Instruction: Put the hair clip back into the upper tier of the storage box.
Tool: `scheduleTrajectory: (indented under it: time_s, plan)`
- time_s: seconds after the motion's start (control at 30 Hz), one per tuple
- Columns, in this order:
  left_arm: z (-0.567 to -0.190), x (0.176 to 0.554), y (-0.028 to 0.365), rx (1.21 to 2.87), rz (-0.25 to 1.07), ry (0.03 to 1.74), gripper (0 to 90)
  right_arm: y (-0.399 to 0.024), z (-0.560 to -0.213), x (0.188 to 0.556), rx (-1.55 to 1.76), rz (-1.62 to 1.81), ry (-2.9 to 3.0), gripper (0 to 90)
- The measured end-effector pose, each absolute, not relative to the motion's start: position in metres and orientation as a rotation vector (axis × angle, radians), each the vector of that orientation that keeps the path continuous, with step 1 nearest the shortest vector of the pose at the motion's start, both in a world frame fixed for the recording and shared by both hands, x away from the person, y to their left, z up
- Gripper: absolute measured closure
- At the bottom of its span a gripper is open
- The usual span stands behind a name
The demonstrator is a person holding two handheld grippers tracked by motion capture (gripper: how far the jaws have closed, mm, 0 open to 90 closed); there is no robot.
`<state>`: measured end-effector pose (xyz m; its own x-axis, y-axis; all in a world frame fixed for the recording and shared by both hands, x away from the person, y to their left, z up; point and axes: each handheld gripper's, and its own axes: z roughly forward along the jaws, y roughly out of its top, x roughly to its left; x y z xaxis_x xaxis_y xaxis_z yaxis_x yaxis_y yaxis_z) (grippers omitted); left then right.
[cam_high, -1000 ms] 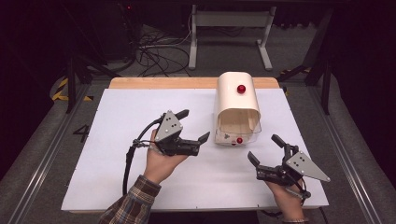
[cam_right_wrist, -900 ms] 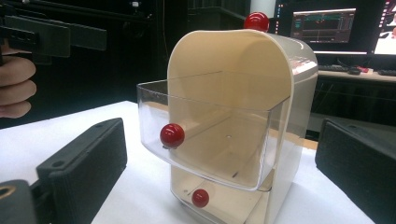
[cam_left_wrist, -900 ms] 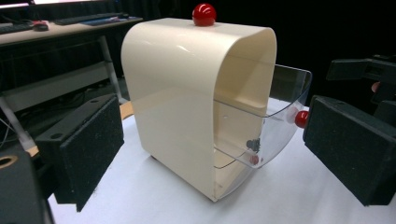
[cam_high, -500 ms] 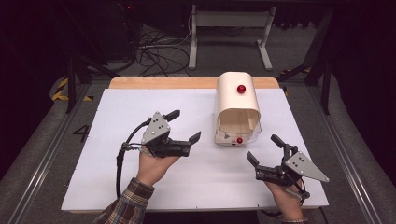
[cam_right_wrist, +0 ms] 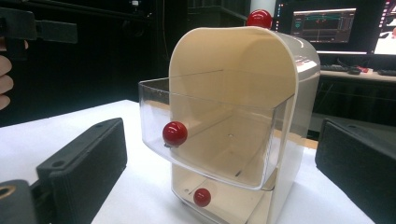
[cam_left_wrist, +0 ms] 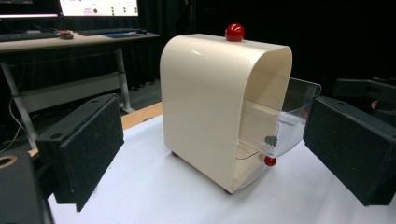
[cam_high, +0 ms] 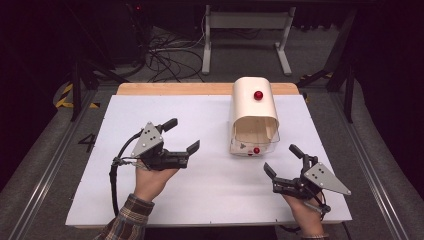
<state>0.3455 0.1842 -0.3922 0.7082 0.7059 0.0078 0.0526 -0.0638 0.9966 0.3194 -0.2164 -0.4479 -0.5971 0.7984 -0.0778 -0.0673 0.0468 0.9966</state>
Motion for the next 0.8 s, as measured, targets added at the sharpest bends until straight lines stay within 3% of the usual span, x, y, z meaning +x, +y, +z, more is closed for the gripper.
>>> scheduleTrajectory:
  time_s: [0.8]
  plan:
    - [-0.403, 0.333, 0.224, 1.531, 0.642, 0.650, 5.9, -0.214, -0.450, 0.317, 0.740, 1.618, 1.647, 3.2]
